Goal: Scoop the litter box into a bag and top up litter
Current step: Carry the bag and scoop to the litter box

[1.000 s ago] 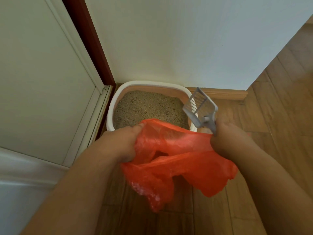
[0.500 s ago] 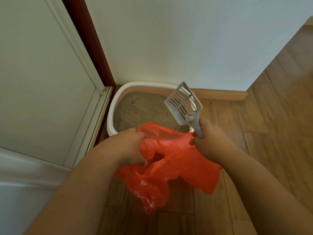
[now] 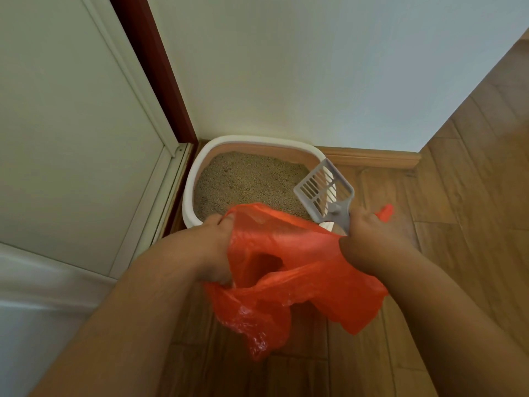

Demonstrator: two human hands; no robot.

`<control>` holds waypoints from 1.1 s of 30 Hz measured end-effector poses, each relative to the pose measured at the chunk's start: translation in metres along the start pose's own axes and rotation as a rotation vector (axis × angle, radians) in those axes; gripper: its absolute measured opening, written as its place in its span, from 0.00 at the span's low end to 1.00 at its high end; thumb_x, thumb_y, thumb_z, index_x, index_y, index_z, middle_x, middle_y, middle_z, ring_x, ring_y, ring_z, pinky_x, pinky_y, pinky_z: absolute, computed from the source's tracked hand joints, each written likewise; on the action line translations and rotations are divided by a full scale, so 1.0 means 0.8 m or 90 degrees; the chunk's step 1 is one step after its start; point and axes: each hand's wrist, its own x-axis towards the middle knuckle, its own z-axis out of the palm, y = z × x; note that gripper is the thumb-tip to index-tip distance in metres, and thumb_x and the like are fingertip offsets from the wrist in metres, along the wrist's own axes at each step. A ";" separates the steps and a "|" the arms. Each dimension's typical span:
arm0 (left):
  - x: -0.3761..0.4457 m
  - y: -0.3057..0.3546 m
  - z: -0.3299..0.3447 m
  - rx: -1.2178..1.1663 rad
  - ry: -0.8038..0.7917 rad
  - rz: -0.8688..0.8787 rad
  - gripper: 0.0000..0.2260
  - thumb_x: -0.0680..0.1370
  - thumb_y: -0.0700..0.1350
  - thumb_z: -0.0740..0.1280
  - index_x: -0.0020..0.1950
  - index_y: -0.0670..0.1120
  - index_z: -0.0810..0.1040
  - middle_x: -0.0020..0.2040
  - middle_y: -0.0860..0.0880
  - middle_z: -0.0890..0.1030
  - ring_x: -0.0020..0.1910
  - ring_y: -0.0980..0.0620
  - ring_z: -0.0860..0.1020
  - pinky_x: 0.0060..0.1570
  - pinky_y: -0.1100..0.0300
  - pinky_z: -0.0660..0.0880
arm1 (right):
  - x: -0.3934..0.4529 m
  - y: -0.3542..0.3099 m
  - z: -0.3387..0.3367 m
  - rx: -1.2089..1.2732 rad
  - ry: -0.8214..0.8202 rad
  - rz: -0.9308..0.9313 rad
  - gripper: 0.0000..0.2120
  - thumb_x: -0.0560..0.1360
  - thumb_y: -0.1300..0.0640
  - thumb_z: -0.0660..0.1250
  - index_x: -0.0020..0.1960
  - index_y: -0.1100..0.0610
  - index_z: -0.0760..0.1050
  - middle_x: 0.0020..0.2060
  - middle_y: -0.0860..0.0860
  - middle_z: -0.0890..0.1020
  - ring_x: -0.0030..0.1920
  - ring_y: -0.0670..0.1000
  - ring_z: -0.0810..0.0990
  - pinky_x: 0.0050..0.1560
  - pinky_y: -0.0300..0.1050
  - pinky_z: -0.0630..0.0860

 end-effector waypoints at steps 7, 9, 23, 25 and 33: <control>0.002 0.013 0.000 -0.076 0.142 0.091 0.37 0.80 0.40 0.62 0.84 0.50 0.45 0.78 0.48 0.61 0.67 0.45 0.74 0.60 0.52 0.76 | -0.004 -0.021 0.004 0.207 -0.041 -0.087 0.07 0.78 0.59 0.65 0.54 0.55 0.68 0.46 0.52 0.79 0.40 0.50 0.79 0.35 0.46 0.73; 0.003 0.019 -0.006 -0.161 0.189 0.125 0.31 0.81 0.44 0.64 0.82 0.50 0.54 0.73 0.49 0.67 0.63 0.47 0.76 0.58 0.52 0.77 | -0.014 -0.035 0.006 0.343 -0.081 -0.087 0.08 0.78 0.58 0.65 0.55 0.52 0.69 0.47 0.52 0.82 0.43 0.52 0.84 0.40 0.53 0.82; -0.008 0.028 -0.018 -0.318 0.210 0.144 0.43 0.72 0.54 0.78 0.81 0.53 0.58 0.70 0.53 0.68 0.59 0.55 0.71 0.54 0.58 0.72 | 0.004 -0.020 0.024 0.201 -0.082 -0.121 0.05 0.81 0.57 0.63 0.54 0.54 0.66 0.46 0.51 0.78 0.42 0.50 0.79 0.38 0.47 0.76; -0.001 0.027 -0.010 -0.245 0.183 0.143 0.50 0.69 0.53 0.81 0.82 0.52 0.53 0.73 0.52 0.66 0.64 0.51 0.72 0.58 0.57 0.73 | 0.007 -0.015 0.030 0.129 -0.084 -0.129 0.06 0.80 0.57 0.62 0.54 0.55 0.66 0.46 0.53 0.78 0.43 0.54 0.78 0.45 0.53 0.77; 0.009 0.004 0.003 -0.035 0.003 0.126 0.63 0.65 0.55 0.83 0.83 0.55 0.39 0.82 0.51 0.55 0.75 0.45 0.67 0.66 0.53 0.72 | 0.007 0.010 0.036 -0.026 -0.171 -0.129 0.14 0.77 0.49 0.64 0.59 0.54 0.69 0.55 0.54 0.81 0.52 0.55 0.80 0.55 0.52 0.77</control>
